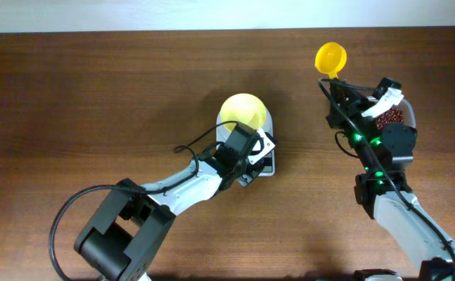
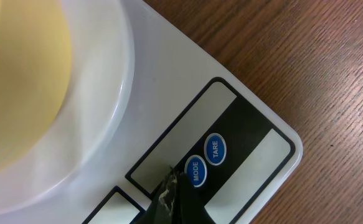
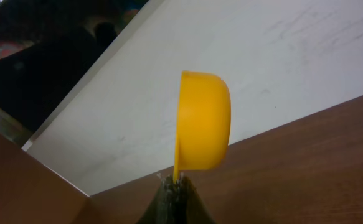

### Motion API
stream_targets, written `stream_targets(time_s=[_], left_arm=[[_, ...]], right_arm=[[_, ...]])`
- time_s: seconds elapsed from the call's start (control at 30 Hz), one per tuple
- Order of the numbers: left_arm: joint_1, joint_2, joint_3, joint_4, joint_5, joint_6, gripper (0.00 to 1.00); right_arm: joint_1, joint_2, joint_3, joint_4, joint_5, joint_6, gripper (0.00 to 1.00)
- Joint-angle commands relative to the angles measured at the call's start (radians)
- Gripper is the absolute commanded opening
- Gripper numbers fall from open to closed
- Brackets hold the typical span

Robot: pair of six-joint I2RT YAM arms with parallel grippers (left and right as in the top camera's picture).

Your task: Scoop item into bowl and weigh 50g on scale

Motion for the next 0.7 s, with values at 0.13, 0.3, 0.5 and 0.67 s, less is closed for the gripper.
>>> stream_targets(time_s=[0.13, 0.3, 0.5, 0.67], left_arm=[[0.0, 0.026, -0.002, -0.005, -0.011, 0.008, 0.0], [0.007, 0.039, -0.003, -0.016, -0.01, -0.033, 0.0], [0.007, 0.029, -0.006, -0.03, -0.003, -0.032, 0.0], [0.006, -0.125, -0.006, -0.046, -0.003, -0.028, 0.0]], right_arm=[[-0.008, 0.003, 0.011, 0.007, -0.016, -0.004, 0.04], [-0.008, 0.003, 0.011, 0.0, -0.016, -0.004, 0.04], [-0.008, 0.003, 0.011, -0.001, -0.016, -0.004, 0.04], [-0.006, 0.003, 0.011, -0.001, -0.02, -0.004, 0.04]])
